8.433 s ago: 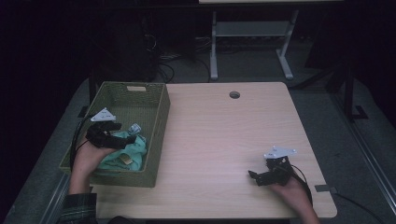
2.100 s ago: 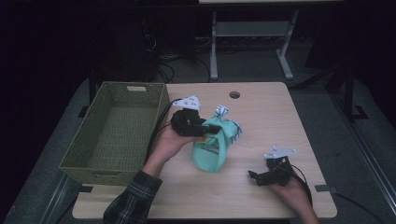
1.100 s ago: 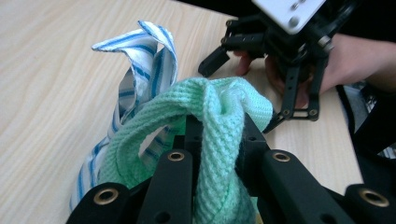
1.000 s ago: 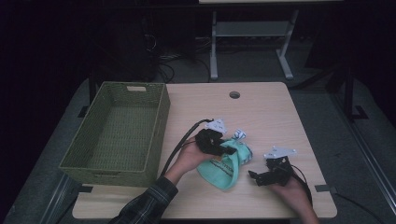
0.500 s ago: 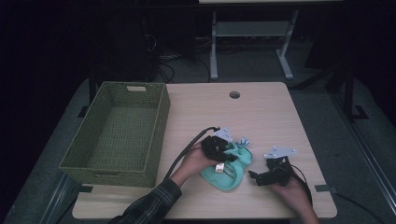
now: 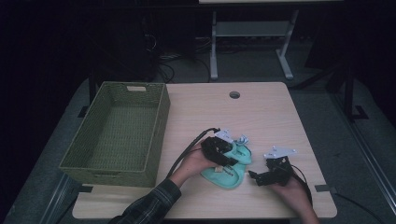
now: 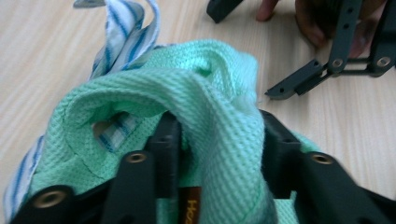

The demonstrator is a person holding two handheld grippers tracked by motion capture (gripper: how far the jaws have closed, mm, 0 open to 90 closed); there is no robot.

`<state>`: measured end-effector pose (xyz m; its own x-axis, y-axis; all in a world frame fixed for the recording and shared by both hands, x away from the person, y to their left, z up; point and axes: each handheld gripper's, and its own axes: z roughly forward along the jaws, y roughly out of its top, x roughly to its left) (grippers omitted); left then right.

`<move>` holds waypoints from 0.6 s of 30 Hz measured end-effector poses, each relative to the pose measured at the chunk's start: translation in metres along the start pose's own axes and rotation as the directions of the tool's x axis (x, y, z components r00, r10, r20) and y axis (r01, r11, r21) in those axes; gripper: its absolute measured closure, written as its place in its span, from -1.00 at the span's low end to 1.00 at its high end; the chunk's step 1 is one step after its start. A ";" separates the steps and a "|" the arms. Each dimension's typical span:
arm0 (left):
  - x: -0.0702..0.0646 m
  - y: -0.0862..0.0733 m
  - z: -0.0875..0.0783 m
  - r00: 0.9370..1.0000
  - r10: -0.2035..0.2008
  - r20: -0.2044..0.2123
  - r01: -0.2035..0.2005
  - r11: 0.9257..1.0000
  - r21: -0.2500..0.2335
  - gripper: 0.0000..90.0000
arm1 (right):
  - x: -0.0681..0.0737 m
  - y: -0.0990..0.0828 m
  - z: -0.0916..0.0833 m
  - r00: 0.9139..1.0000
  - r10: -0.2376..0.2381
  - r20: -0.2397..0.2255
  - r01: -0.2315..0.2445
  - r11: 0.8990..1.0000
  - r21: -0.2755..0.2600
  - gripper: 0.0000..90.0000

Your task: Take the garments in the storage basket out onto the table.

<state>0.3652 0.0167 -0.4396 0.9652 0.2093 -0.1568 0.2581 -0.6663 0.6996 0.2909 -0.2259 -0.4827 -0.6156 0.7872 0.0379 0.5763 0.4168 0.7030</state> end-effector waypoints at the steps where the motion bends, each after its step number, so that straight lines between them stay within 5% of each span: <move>1: 0.000 0.000 -0.003 1.000 -0.002 -0.003 0.002 1.000 -0.011 0.05 | 0.000 0.000 0.000 1.000 0.000 0.000 0.000 1.000 0.001 -0.96; 18: -0.005 -0.007 -0.049 0.998 -0.029 -0.052 0.026 0.997 -0.069 -0.45 | 0.000 0.000 0.000 1.000 0.000 0.000 0.000 1.000 0.000 -0.96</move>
<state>0.3562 0.0559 -0.4096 0.9537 0.2658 -0.1406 0.2793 -0.6100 0.7416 0.2908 -0.2259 -0.4827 -0.6156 0.7872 0.0380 0.5765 0.4169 0.7028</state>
